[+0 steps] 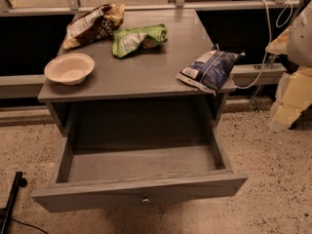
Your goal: Close top drawer
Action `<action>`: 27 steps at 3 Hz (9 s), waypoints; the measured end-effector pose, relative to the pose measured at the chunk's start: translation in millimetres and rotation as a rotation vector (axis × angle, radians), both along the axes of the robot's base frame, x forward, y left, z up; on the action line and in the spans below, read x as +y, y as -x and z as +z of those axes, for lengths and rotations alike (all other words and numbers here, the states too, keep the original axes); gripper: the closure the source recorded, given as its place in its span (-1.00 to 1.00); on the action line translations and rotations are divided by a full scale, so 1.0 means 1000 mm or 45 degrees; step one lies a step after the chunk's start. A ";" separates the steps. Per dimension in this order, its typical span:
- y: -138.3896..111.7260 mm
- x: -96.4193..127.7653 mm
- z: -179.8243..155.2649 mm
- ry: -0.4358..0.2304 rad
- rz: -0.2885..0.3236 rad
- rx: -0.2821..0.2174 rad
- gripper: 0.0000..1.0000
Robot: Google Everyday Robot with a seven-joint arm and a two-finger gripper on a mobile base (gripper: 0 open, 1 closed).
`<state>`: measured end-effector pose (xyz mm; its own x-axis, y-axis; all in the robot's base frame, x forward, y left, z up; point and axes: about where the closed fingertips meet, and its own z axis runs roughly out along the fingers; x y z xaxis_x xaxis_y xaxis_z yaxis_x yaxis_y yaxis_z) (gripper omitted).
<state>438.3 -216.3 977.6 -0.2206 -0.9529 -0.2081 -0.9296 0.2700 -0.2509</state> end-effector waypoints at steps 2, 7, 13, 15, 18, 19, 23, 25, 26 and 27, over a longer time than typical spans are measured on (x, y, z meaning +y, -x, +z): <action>0.003 0.023 -0.040 -0.132 0.121 -0.034 -1.00; 0.036 0.089 -0.207 -0.609 0.514 -0.039 -0.62; 0.086 0.094 -0.363 -0.708 0.684 -0.088 1.00; 0.041 0.105 -0.397 -0.751 0.433 -0.301 1.00; -0.012 0.119 -0.383 -0.773 0.343 -0.480 1.00; -0.040 0.137 -0.373 -0.771 0.338 -0.540 1.00; -0.082 0.186 -0.411 -0.719 0.360 -0.529 1.00; -0.111 0.233 -0.429 -0.725 0.387 -0.541 1.00; -0.127 0.251 -0.434 -0.730 0.401 -0.545 1.00; -0.141 0.266 -0.437 -0.737 0.417 -0.543 1.00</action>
Offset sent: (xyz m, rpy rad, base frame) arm -0.0008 0.0707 -0.1368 0.3698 -0.0982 0.3223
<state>579.3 49.2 540.8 0.2629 -0.6697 -0.6945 -0.8397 0.1958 -0.5066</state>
